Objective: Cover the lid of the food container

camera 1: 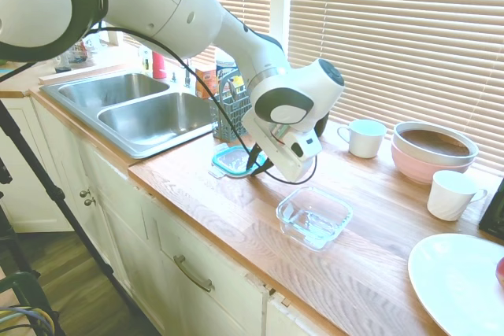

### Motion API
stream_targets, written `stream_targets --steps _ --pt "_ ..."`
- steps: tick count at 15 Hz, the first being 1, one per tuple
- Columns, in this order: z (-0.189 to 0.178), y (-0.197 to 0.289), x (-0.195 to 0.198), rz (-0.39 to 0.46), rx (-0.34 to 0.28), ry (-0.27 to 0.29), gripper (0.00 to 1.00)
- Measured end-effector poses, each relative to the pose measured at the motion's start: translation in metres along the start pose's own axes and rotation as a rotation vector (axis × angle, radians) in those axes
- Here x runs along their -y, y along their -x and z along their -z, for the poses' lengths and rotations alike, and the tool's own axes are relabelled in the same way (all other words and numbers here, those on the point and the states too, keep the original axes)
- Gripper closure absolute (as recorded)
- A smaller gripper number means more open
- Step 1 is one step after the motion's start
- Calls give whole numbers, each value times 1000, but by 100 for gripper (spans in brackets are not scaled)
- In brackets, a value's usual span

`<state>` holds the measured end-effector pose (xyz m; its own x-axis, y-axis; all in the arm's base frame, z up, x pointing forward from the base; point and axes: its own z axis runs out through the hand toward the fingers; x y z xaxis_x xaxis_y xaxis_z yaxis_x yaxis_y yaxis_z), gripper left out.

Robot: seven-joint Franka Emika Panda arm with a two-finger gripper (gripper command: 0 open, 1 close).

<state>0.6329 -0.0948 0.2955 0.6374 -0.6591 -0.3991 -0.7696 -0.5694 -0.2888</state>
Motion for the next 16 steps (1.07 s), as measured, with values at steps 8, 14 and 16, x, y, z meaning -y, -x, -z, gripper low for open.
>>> stream_targets --steps 8,14,16 --pt "6 3 0 22 -11 10 100" --pt "45 42 8 76 -69 27 100" --pt "61 57 10 84 -94 34 100"
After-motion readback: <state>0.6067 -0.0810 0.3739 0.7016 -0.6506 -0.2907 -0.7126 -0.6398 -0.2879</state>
